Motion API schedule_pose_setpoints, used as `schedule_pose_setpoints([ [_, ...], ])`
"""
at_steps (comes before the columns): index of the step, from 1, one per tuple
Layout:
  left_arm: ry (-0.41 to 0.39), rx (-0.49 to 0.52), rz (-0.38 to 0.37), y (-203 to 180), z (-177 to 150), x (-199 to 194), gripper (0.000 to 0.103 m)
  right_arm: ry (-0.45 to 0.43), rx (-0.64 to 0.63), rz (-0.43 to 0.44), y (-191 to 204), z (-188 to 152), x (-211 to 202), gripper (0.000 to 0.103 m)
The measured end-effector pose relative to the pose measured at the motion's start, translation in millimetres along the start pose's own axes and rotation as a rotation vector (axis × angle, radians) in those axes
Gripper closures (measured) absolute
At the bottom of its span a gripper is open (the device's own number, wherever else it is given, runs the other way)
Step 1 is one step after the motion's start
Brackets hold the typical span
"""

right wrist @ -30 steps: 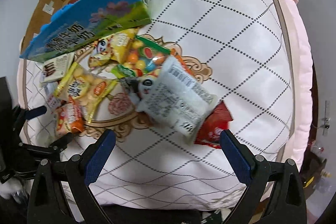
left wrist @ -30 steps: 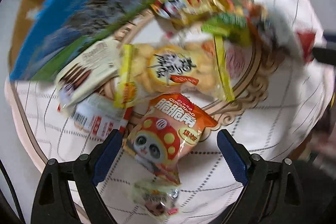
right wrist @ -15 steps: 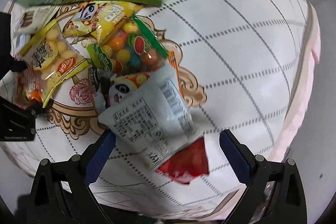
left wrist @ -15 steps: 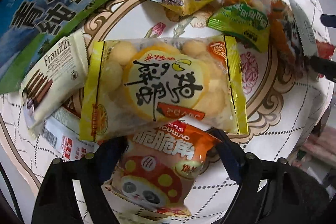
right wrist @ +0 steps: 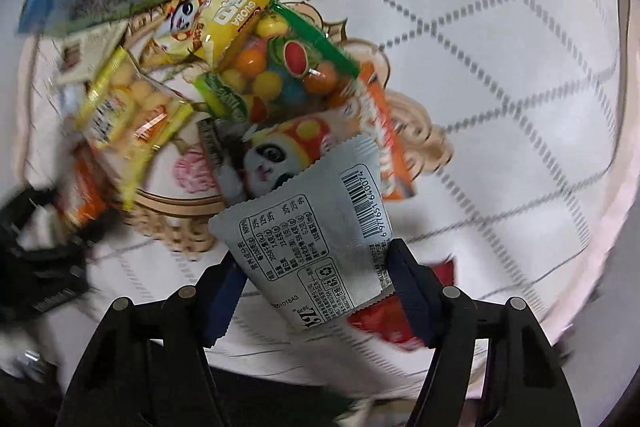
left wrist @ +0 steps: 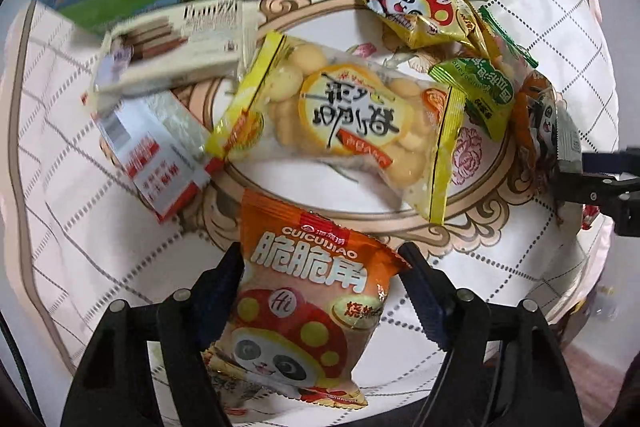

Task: Organize snacks
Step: 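Grasp the orange panda snack bag with the left tool while the right tool grasps the white printed packet, then carry both bags into the box and open both tools to release them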

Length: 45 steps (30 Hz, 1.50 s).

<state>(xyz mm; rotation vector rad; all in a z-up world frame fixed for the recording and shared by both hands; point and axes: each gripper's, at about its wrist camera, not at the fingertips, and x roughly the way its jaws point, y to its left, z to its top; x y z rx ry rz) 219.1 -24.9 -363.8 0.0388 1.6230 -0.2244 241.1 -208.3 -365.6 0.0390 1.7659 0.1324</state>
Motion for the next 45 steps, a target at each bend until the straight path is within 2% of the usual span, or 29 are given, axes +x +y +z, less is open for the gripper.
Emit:
schedule_pose_setpoints([
  [1, 0.003, -0.01, -0.004, 2, -2, 3, 0.028, 0.008, 0.009, 0.032, -5, 1, 1, 0.025],
  [2, 0.008, -0.014, -0.004, 4, -2, 5, 0.027, 0.026, -0.008, 0.028, -5, 3, 5, 0.017],
  [3, 0.011, -0.018, -0.004, 4, -3, 9, 0.027, 0.034, -0.019, 0.016, -5, 4, 7, 0.015],
  [7, 0.027, -0.016, 0.006, 9, 10, 23, 0.027, 0.055, -0.057, -0.033, -8, -5, 21, 0.015],
  [10, 0.016, -0.008, 0.024, 5, 8, 26, 0.028, 0.029, -0.049, -0.048, -10, -10, 29, 0.017],
  [12, -0.002, -0.013, 0.034, -1, 7, 30, 0.031, -0.021, -0.015, -0.042, -10, -16, 26, 0.031],
  [14, -0.01, -0.026, 0.046, -5, 10, 14, 0.037, -0.035, -0.007, -0.036, -12, -25, 27, 0.032],
  [17, -0.018, -0.054, 0.028, 1, 10, 9, 0.038, -0.057, 0.013, -0.019, -13, -34, 20, 0.032],
  [21, -0.019, -0.067, 0.016, 6, 4, 4, 0.038, -0.025, 0.073, 0.066, -27, -42, 19, 0.03],
  [24, -0.022, -0.073, 0.02, 8, 2, 2, 0.038, -0.036, 0.14, 0.145, -41, -35, 5, 0.024],
  [28, -0.03, -0.087, 0.022, 9, 2, 0, 0.04, -0.05, 0.173, 0.135, -49, -25, 0, 0.025],
  [29, -0.034, -0.091, 0.022, 10, 1, -2, 0.041, -0.048, 0.175, 0.128, -48, -25, 1, 0.032],
  [32, -0.051, -0.1, 0.03, 12, -6, -12, 0.042, -0.093, 0.182, 0.091, -37, -27, 2, 0.037],
  [36, -0.077, -0.123, 0.026, 16, -21, -29, 0.042, -0.138, 0.186, 0.096, -33, -43, -14, 0.037],
  [37, -0.086, -0.128, 0.02, 17, -27, -36, 0.042, -0.179, 0.185, 0.115, -26, -52, -30, 0.037],
  [41, -0.136, -0.158, -0.042, 20, -42, -75, 0.042, -0.237, 0.171, 0.168, -5, -62, -60, 0.037],
  [42, -0.16, -0.162, -0.06, 20, -42, -90, 0.042, -0.277, 0.156, 0.204, 4, -63, -79, 0.037],
  [45, -0.249, -0.16, -0.103, 20, -27, -136, 0.042, -0.317, 0.136, 0.239, 19, -54, -100, 0.037],
])
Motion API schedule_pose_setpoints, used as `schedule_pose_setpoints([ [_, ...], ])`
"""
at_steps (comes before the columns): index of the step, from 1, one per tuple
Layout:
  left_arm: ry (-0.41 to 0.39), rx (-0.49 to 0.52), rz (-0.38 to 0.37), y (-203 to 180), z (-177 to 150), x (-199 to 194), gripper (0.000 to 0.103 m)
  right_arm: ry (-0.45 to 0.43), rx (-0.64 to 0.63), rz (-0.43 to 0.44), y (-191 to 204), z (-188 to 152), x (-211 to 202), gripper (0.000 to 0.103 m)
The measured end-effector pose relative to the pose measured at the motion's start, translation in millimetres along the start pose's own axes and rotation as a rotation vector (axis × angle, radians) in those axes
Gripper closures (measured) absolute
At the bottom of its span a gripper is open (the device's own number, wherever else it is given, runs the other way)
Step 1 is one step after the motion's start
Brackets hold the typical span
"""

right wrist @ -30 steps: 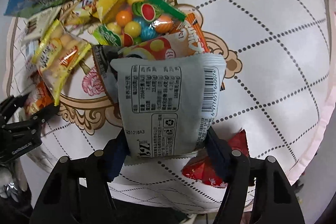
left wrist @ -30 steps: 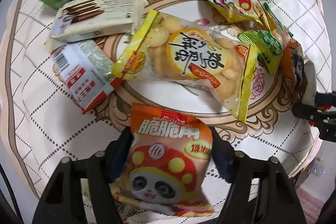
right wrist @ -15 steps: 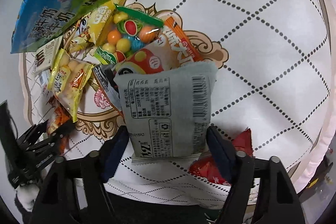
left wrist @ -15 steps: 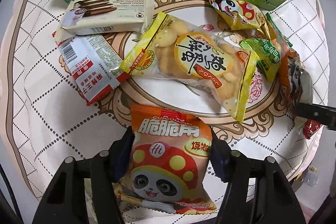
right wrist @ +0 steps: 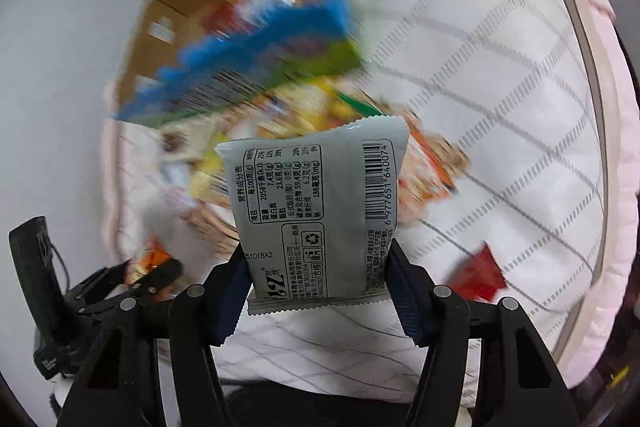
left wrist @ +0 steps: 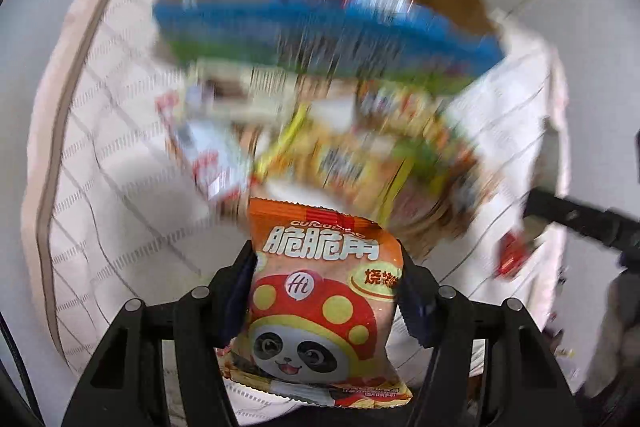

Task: Organize snacks
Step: 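Carry both bags into the box and open both tools to release them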

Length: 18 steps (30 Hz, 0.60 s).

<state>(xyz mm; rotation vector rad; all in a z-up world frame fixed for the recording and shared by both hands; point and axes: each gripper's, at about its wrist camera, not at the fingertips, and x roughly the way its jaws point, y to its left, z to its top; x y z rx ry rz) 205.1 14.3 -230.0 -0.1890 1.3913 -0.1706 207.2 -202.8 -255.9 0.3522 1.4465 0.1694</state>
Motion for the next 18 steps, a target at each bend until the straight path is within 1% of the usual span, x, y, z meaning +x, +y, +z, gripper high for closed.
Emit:
schedule_pose_setpoints([
  [1, -0.025, 0.006, -0.011, -4, 13, -12, 0.042, -0.03, -0.033, 0.034, 23, 10, -17, 0.037],
  [2, -0.048, 0.007, -0.023, -5, 27, -22, 0.042, -0.03, -0.033, 0.034, 23, 10, -17, 0.037],
  [3, -0.073, 0.006, -0.031, -5, 43, -32, 0.042, -0.046, -0.053, 0.048, 37, 18, -24, 0.037],
  [6, -0.127, 0.007, -0.013, -3, 95, -48, 0.042, -0.082, -0.093, 0.044, 68, 44, -27, 0.037],
  [7, -0.132, 0.006, -0.004, 1, 115, -50, 0.042, -0.094, -0.103, 0.033, 78, 56, -28, 0.037],
  [9, -0.121, -0.009, 0.006, 9, 148, -45, 0.042, -0.088, -0.118, 0.012, 90, 77, -26, 0.037],
  [11, -0.084, -0.019, 0.022, 18, 182, -33, 0.042, -0.075, -0.117, -0.021, 101, 104, -13, 0.037],
  [12, -0.069, -0.028, 0.027, 21, 193, -28, 0.042, -0.047, -0.119, -0.058, 105, 128, 2, 0.037],
  [13, -0.048, -0.034, 0.033, 25, 206, -18, 0.042, -0.047, -0.119, -0.058, 105, 128, 2, 0.037],
  [14, -0.027, -0.039, 0.041, 28, 215, -9, 0.042, -0.04, -0.111, -0.068, 104, 136, 6, 0.037],
  [15, -0.01, -0.044, 0.053, 31, 223, -2, 0.042, -0.01, -0.105, -0.09, 107, 154, 24, 0.037],
  [16, 0.012, -0.041, 0.058, 32, 228, 7, 0.042, -0.01, -0.105, -0.09, 107, 154, 24, 0.037],
  [18, 0.047, -0.05, 0.067, 35, 234, 23, 0.042, 0.04, -0.1, -0.124, 106, 170, 46, 0.037],
])
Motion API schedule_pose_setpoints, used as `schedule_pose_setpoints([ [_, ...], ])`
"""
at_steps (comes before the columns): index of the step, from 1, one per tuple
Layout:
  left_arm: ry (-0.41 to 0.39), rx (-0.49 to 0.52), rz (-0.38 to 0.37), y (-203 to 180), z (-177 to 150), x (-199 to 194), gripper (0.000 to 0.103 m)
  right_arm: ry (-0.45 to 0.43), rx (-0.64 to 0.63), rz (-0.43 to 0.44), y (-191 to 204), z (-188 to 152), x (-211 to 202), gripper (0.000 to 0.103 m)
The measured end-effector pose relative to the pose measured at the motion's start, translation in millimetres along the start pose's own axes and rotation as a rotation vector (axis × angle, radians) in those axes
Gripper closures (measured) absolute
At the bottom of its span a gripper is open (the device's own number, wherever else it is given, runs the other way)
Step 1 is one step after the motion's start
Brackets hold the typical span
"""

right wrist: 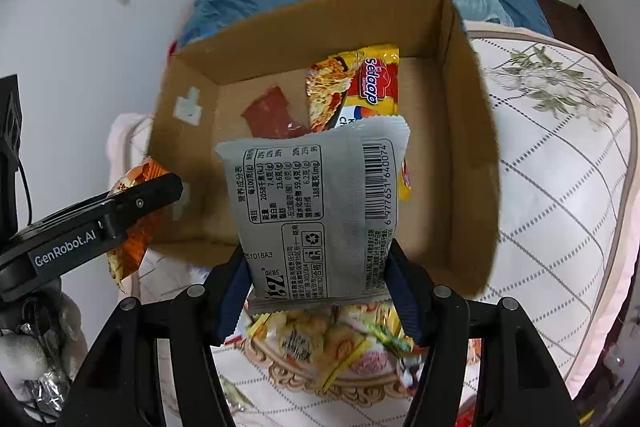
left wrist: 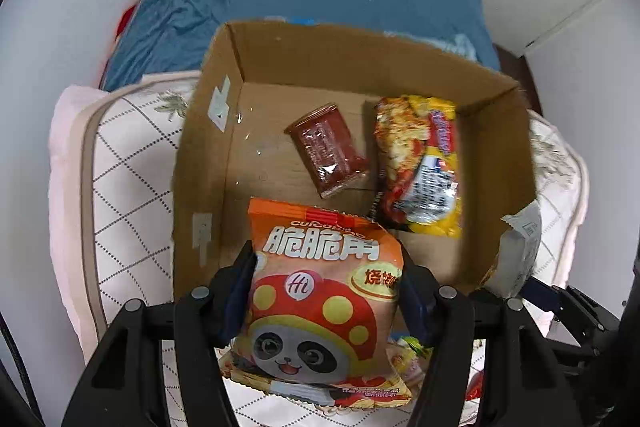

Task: Organize snacks
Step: 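Carry both bags into the box and open both tools to release them, then grasp the yellow cookie bag with the left tool while the right tool grasps an orange panda bag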

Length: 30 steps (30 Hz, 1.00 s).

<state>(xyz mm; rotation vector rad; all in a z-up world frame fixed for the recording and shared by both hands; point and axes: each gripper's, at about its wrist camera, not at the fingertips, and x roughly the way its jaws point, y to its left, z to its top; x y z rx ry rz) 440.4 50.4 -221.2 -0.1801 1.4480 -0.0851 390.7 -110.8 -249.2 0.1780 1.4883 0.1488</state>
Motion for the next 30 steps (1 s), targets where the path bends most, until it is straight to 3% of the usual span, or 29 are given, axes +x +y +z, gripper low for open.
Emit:
schedule_pose_setpoints([
  [6, 0.097, 0.006, 0.012, 1, 10, 43, 0.042, 0.072, -0.021, -0.043, 3, 10, 32, 0.037],
  [11, 0.187, 0.002, -0.024, 0, 10, 71, 0.04, 0.148, -0.049, -0.056, 5, 11, 58, 0.035],
  [13, 0.208, -0.015, -0.044, 3, 9, 77, 0.036, 0.188, -0.078, -0.086, 7, 11, 69, 0.012],
  [14, 0.205, -0.012, -0.039, 3, 9, 78, 0.028, 0.191, -0.086, -0.1, 7, 11, 72, 0.003],
  [15, 0.197, -0.007, -0.026, 4, 8, 78, 0.018, 0.191, -0.086, -0.104, 6, 11, 72, 0.003],
  [17, 0.178, -0.005, -0.01, 6, 7, 75, 0.011, 0.189, -0.078, -0.112, 3, 11, 72, 0.003],
  [24, 0.085, -0.016, -0.008, 8, 3, 48, 0.011, 0.15, -0.08, -0.131, 1, 5, 63, 0.003],
  [30, -0.035, -0.003, 0.004, 0, -13, 5, 0.011, 0.048, -0.108, -0.144, 8, -11, 33, 0.003],
])
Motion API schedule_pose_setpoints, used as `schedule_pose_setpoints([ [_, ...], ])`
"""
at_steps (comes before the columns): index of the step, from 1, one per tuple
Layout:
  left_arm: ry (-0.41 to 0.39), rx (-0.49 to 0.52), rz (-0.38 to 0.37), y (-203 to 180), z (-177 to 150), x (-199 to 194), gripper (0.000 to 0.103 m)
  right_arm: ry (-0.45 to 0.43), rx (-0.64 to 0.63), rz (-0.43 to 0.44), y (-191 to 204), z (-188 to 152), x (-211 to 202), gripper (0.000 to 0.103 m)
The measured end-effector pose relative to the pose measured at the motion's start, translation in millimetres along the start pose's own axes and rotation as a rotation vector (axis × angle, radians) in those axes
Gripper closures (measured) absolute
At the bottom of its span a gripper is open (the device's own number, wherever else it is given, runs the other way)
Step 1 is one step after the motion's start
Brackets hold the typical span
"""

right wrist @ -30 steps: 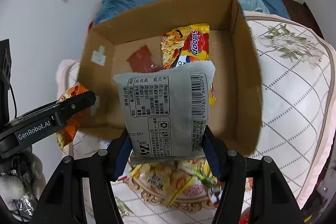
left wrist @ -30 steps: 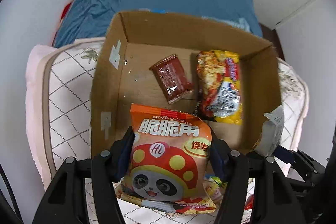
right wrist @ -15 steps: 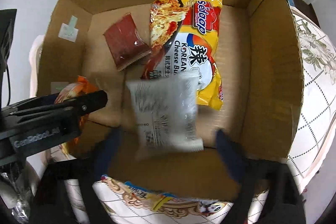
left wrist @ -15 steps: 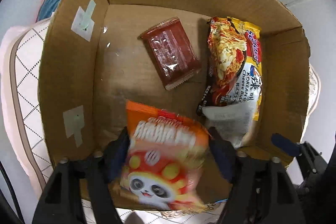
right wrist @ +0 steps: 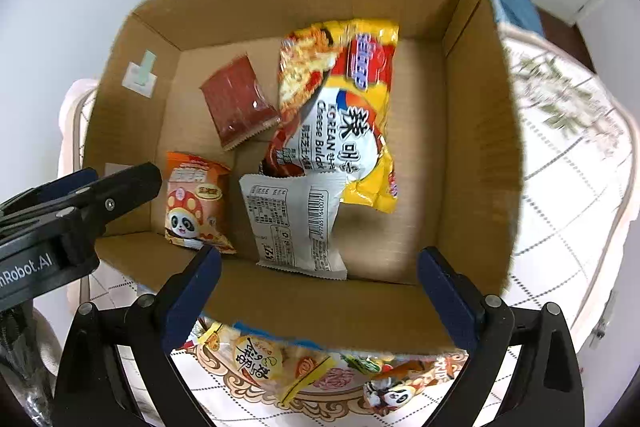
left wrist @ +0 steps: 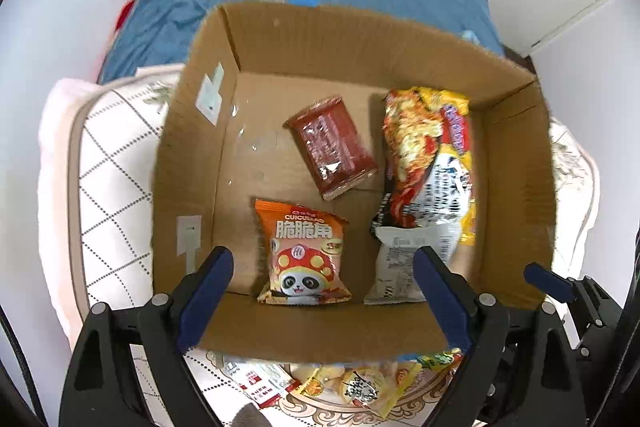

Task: Organize snacks
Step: 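Grasp the yellow cookie bag with the left tool while the right tool grasps an orange panda bag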

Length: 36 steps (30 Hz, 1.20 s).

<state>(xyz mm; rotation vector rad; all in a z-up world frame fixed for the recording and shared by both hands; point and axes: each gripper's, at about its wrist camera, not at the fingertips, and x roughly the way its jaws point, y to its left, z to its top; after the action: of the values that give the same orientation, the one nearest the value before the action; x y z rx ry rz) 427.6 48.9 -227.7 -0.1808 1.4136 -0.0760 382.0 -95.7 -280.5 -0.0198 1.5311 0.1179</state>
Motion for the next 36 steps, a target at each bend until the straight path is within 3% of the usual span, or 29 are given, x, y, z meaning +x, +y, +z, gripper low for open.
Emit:
schedule_pose_setpoints([
  [6, -0.11, 0.006, -0.011, -8, -34, -51, 0.011, -0.125, 0.026, 0.05, -4, -27, -54, 0.003],
  [14, -0.182, -0.057, -0.01, -10, -102, -80, 0.011, -0.158, 0.139, 0.146, -37, -80, -84, 0.003],
  [17, -0.13, -0.114, -0.028, -7, -127, -60, 0.011, -0.139, 0.217, 0.154, -62, -109, -75, 0.003],
  [22, 0.041, -0.283, -0.078, -1, -152, 6, 0.011, -0.036, 0.458, 0.169, -125, -167, -21, 0.002],
  [26, 0.118, -0.373, -0.059, -3, -157, 49, 0.011, -0.019, 0.528, 0.156, -141, -186, -3, 0.003],
  [36, 0.206, -0.421, 0.026, -33, -148, 104, 0.011, 0.0, 0.709, 0.213, -160, -201, 34, 0.003],
])
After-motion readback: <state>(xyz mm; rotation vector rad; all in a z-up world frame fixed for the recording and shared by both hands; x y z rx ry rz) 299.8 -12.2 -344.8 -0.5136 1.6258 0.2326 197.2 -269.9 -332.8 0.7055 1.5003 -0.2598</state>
